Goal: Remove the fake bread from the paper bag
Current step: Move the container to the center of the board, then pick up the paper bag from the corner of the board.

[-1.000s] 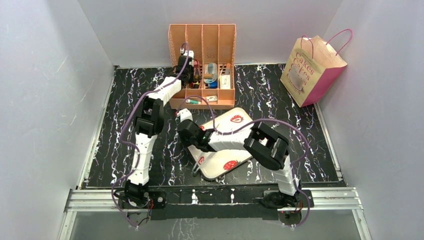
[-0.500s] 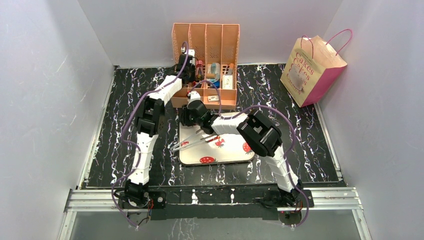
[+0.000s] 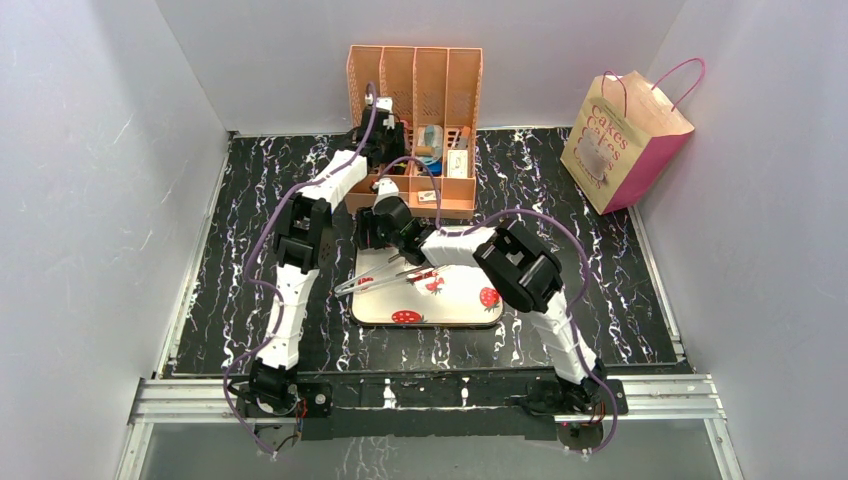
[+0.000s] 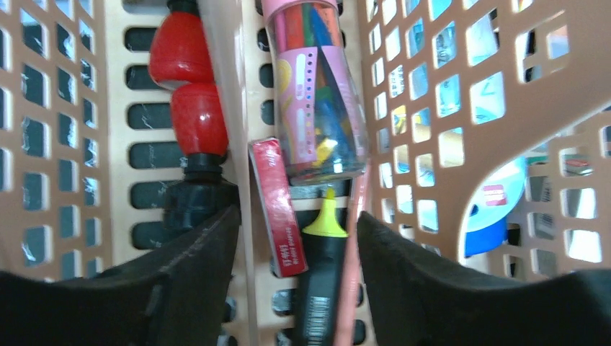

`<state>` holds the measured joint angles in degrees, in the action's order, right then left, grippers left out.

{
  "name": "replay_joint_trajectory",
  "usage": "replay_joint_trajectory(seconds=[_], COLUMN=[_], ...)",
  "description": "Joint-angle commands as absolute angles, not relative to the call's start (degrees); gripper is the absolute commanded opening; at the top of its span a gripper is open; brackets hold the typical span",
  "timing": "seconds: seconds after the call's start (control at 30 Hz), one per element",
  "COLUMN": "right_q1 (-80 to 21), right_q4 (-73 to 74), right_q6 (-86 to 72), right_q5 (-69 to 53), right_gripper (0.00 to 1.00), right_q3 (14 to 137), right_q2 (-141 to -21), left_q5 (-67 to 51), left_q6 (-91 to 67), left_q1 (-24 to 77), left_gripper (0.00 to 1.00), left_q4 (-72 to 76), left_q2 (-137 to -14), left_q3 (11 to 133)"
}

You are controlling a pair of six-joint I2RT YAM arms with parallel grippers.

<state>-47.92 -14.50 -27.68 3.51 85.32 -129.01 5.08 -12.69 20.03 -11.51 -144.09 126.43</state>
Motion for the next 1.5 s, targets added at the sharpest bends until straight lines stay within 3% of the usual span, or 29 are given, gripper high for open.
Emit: replay_joint_trajectory(seconds=[0.0, 0.27, 0.7, 1.0, 1.13, 1.47], right_q1=[-48.03, -49.22, -50.84, -51.06, -50.98, -48.57], right_q4=[-12.04, -10.72, -3.89, 1.73, 3.1, 13.72], right_q6=[-24.14, -21.52, -20.54, -24.58, -27.01, -37.57], right_q5=[8.4, 11.45, 20.35, 30.72, 37.11, 45.76], right_gripper=[0.53, 0.55, 0.56, 0.56, 0.66, 0.8], right_q3=[84.14, 83.41, 80.39, 72.32, 68.0, 66.36], right_q2=[-123.38, -120.11, -110.75, -99.11, -92.87, -85.85], left_q5=[3.31, 5.27, 9.52, 7.6, 4.21, 7.33], left_q6=[-14.06, -14.63, -14.02, -13.48, -12.93, -10.89], left_q1=[21.13, 20.88, 20.22, 20.3, 21.61, 31.45], left_gripper=[0.66, 0.77, 0.8, 0.8, 0.8, 0.79], left_q4=[-10.4, -10.47, -11.38, -10.91, -11.69, -20.51], left_q2=[-139.15, -134.53, -121.33, -102.33, -95.54, -88.51], left_q3=[124.35, 121.37, 114.2, 92.96, 84.29, 74.04])
